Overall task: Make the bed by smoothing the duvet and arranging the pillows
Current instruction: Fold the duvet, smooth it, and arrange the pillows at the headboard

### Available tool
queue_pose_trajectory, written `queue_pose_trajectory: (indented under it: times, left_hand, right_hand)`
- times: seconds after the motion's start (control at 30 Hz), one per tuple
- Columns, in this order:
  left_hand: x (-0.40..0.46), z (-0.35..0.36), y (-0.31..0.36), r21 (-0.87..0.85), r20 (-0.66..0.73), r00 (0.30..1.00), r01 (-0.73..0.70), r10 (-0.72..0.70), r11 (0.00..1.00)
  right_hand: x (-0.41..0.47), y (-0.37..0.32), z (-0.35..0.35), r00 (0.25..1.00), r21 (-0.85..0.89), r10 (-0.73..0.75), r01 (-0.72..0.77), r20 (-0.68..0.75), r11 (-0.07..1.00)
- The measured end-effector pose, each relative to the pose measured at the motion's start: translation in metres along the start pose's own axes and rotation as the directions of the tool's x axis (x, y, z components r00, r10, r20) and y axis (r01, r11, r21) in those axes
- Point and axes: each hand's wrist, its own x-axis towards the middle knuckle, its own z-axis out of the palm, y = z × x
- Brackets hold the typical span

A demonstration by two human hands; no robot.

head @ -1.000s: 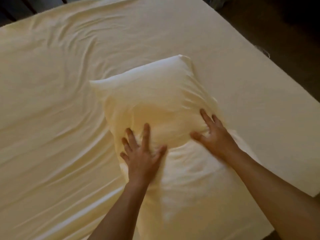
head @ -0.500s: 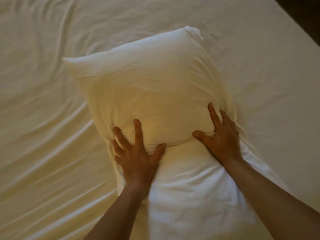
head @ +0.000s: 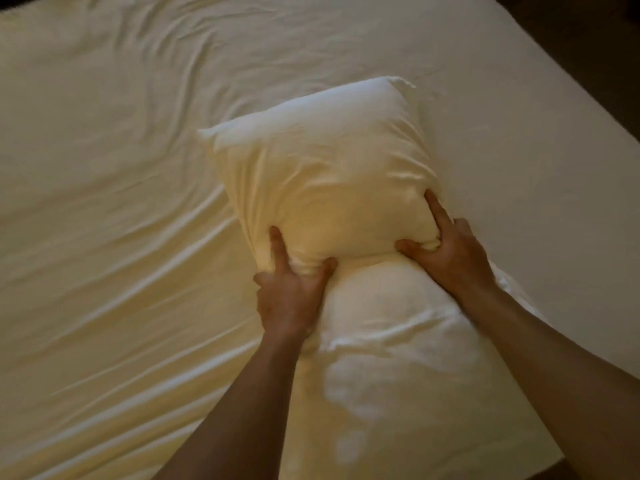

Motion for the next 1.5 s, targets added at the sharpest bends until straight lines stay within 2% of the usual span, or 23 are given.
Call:
queue_pose_trajectory:
  times: [0.1, 0.2, 0.37, 0.53, 0.87, 1.03, 1.33, 1.5]
  left_hand:
    - [-0.019, -0.029, -0.007, -0.173, 0.07, 0.996, -0.035, 0.048, 0.984]
    - [-0.043, -0.06, -0.025, -0.278, 0.016, 0.991, -0.124, 0.134, 0.953]
    - [-0.077, -0.128, -0.08, -0.316, -0.094, 0.985, -0.166, 0.144, 0.934]
    - [-0.101, -0.212, -0.155, -0.329, -0.189, 0.979, -0.138, 0.078, 0.934]
    - [-0.122, -0.417, -0.342, -0.337, -0.436, 0.899, -0.128, -0.034, 0.933]
    - [-0.13, -0.531, -0.45, -0.266, -0.51, 0.859, -0.102, -0.05, 0.959]
    - [-0.103, -0.707, -0.629, -0.144, -0.607, 0.792, -0.038, -0.058, 0.989]
    - [-0.084, -0.762, -0.702, -0.128, -0.599, 0.791, 0.053, -0.12, 0.99]
  right_hand:
    - [-0.024, -0.029, -0.023, 0.997, -0.002, -0.073, 0.073, -0.004, 0.997]
    - [-0.053, -0.064, -0.042, 0.99, -0.023, -0.141, 0.141, 0.014, 0.99]
    - [-0.108, -0.129, -0.044, 0.971, -0.014, -0.235, 0.236, 0.034, 0.972]
    - [-0.169, -0.218, -0.017, 0.945, 0.075, -0.325, 0.321, 0.039, 0.944]
    - [-0.31, -0.439, 0.078, 0.882, 0.249, -0.469, 0.447, 0.036, 0.859]
    - [-0.389, -0.56, 0.147, 0.858, 0.319, -0.512, 0.479, 0.024, 0.818]
    - [-0.508, -0.746, 0.268, 0.849, 0.428, -0.528, 0.473, 0.014, 0.77]
    - [-0.549, -0.813, 0.322, 0.846, 0.463, -0.53, 0.444, 0.066, 0.767]
